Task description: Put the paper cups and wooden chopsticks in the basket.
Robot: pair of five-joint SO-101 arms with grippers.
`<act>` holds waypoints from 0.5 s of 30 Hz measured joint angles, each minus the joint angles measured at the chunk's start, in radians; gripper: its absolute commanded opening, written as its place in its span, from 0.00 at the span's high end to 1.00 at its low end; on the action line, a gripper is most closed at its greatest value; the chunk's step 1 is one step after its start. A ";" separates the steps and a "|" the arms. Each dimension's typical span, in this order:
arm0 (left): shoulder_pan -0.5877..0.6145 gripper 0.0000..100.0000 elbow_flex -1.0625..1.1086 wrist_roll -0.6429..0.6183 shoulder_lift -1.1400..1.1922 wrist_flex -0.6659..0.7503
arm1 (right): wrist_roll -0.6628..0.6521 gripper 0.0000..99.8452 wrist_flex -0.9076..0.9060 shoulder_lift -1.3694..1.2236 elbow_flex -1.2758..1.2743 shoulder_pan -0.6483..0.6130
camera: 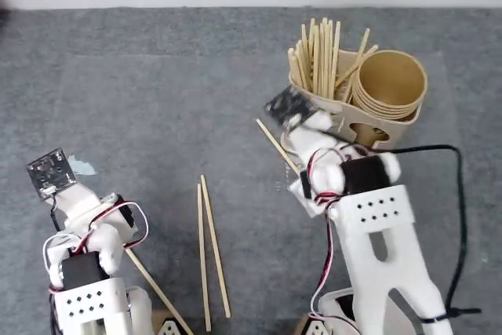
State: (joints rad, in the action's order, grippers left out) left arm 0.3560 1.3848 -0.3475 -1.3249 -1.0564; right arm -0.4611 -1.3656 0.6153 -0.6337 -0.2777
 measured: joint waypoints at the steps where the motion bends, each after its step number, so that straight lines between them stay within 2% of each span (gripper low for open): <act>1: 0.000 0.99 0.000 0.000 0.000 0.000 | -0.021 0.94 0.034 0.000 -0.038 0.000; 6: 0.000 0.99 0.009 0.000 0.000 0.000 | -0.098 0.93 0.166 0.000 -0.176 0.000; 10: 0.000 0.99 0.009 0.000 0.000 0.000 | -0.121 0.85 0.203 0.000 -0.219 0.000; 15: 0.000 0.99 0.009 0.000 0.000 0.000 | -0.121 0.87 0.224 -0.049 -0.219 0.000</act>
State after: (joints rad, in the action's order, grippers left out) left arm 0.3560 1.3940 -0.3475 -1.3249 -1.0564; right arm -0.5823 -1.1416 0.5662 -0.8531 -0.2777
